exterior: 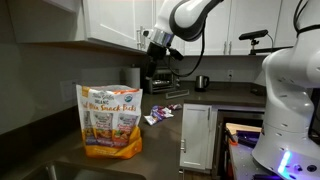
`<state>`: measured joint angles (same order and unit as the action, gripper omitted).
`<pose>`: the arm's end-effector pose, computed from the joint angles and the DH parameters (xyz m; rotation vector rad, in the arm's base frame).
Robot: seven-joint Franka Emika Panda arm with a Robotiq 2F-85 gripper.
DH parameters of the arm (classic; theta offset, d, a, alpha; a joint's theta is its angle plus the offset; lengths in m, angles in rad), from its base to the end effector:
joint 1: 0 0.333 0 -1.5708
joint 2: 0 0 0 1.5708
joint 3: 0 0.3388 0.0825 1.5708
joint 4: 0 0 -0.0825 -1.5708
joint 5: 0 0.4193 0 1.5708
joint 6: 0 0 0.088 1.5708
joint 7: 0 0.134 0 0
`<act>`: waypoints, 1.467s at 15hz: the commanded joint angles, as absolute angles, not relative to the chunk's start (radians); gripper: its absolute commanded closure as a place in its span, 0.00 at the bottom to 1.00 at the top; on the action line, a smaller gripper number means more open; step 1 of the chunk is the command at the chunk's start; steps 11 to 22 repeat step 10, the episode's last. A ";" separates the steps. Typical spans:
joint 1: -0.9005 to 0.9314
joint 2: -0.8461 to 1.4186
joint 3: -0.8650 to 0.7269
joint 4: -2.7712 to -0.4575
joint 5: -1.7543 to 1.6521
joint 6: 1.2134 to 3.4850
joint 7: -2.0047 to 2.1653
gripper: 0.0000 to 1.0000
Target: Put the sachet in the packet
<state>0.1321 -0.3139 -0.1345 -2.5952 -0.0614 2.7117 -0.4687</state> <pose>0.4815 0.0014 0.3834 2.8829 0.7577 0.6324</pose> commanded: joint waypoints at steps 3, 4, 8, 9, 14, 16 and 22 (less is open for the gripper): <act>-0.013 -0.336 -0.126 -2.557 -0.187 2.343 -0.447 0.00; -0.022 -0.338 -0.130 -2.548 -0.184 2.275 -0.453 0.00; -0.028 -0.358 -0.145 -2.520 -0.170 2.091 -0.474 0.00; -0.019 -0.342 -0.141 -2.533 -0.163 2.151 -0.454 0.00; -0.020 -0.346 -0.143 -2.528 -0.163 2.128 -0.454 0.00; -0.020 -0.346 -0.143 -2.528 -0.163 2.128 -0.454 0.00; -0.020 -0.346 -0.143 -2.528 -0.163 2.128 -0.454 0.00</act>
